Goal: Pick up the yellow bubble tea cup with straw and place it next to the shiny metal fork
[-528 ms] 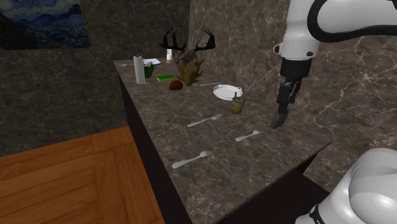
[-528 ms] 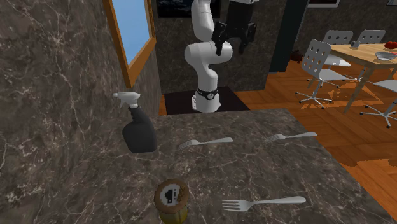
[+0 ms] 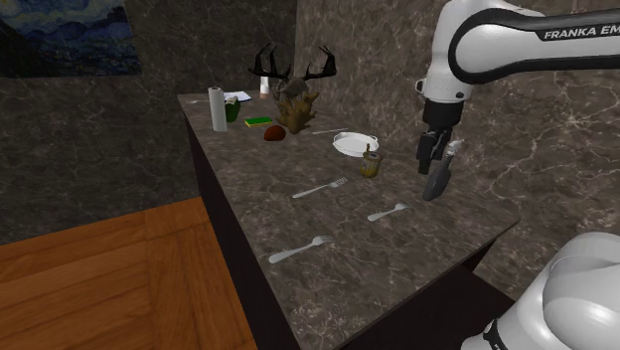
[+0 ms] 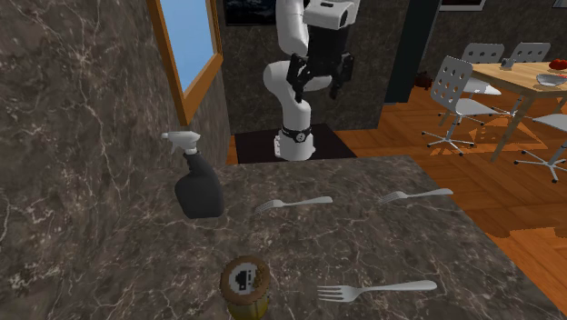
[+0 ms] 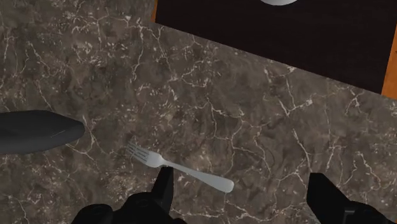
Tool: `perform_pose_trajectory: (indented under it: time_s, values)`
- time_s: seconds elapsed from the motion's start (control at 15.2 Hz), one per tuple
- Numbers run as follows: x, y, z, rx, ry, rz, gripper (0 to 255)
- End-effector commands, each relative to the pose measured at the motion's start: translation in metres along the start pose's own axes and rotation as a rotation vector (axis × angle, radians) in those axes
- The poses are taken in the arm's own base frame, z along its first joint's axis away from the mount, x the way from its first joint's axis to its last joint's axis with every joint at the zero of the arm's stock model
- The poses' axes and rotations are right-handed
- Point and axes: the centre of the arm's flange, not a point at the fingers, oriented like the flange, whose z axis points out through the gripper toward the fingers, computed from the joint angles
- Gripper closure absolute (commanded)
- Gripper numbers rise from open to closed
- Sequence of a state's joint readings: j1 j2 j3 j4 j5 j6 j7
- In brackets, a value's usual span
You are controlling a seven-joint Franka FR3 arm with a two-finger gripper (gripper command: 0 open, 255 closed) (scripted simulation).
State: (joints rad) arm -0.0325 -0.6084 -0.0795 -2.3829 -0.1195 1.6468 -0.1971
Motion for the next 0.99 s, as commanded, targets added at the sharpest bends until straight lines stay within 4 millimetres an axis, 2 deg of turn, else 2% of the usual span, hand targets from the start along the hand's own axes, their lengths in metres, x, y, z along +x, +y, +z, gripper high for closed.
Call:
perform_pose_trajectory:
  time_s: [0.0, 0.92]
  values:
    - [0.017, 0.016, 0.01, 0.002, 0.014, 0.002, 0]
    - [0.126, 0.14, 0.078, 0.023, 0.096, 0.016, 0]
